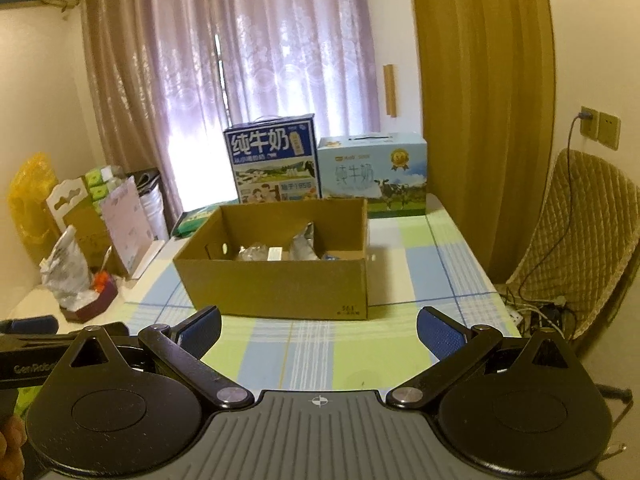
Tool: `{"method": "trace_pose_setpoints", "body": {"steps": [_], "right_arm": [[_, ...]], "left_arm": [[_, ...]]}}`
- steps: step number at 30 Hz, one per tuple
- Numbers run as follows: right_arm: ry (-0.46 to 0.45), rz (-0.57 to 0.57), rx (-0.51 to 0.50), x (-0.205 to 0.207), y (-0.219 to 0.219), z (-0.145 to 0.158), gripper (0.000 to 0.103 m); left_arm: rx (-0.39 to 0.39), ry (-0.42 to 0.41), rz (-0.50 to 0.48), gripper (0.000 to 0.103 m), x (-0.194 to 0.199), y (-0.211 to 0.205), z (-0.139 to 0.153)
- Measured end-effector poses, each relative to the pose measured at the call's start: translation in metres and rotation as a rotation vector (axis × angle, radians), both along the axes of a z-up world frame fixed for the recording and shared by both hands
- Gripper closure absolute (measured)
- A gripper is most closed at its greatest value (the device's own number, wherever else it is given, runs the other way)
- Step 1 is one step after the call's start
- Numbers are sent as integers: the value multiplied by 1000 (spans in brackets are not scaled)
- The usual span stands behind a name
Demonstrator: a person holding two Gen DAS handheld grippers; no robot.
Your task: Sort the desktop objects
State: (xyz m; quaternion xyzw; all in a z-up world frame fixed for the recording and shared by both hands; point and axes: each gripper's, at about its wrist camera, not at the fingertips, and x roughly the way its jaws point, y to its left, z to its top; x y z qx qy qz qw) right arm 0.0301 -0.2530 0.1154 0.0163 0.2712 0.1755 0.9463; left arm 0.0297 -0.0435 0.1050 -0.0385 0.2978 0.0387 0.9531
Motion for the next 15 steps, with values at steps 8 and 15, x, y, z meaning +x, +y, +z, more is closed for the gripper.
{"method": "trace_pose_setpoints", "body": {"steps": [8, 15], "right_arm": [[-8, 12, -14, -13, -2, 4, 2], [0, 13, -31, -14, -1, 0, 2]], "left_arm": [[1, -12, 2, 1, -8, -1, 6], [-5, -19, 4, 1, -10, 1, 7]]}}
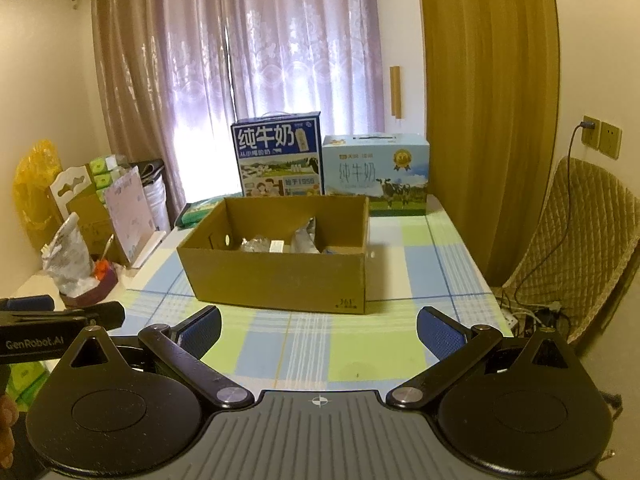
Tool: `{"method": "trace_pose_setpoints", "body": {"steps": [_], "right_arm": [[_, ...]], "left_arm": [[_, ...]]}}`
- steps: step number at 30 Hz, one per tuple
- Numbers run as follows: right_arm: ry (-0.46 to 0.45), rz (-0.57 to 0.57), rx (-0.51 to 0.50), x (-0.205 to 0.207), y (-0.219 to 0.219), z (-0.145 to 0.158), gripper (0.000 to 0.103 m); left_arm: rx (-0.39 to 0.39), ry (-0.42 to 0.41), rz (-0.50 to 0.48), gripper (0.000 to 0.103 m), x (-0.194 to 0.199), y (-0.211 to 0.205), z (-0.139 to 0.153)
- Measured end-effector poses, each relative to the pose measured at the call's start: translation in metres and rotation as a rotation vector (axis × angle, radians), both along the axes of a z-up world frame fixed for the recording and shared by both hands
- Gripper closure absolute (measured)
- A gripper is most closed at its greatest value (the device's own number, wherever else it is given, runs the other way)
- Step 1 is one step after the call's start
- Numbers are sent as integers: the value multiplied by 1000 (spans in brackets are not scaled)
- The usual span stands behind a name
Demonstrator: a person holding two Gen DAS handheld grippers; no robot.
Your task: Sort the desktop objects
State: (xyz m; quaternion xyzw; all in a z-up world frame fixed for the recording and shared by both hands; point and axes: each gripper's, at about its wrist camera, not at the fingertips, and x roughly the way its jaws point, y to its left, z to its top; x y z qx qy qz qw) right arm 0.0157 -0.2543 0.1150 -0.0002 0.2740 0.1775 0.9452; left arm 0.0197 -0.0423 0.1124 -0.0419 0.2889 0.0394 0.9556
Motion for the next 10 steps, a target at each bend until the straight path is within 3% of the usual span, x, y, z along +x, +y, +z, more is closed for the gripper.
{"method": "trace_pose_setpoints", "body": {"steps": [10], "right_arm": [[11, 3, -5, 3, 1, -6, 2]], "left_arm": [[-3, 1, -2, 1, 0, 1, -4]]}}
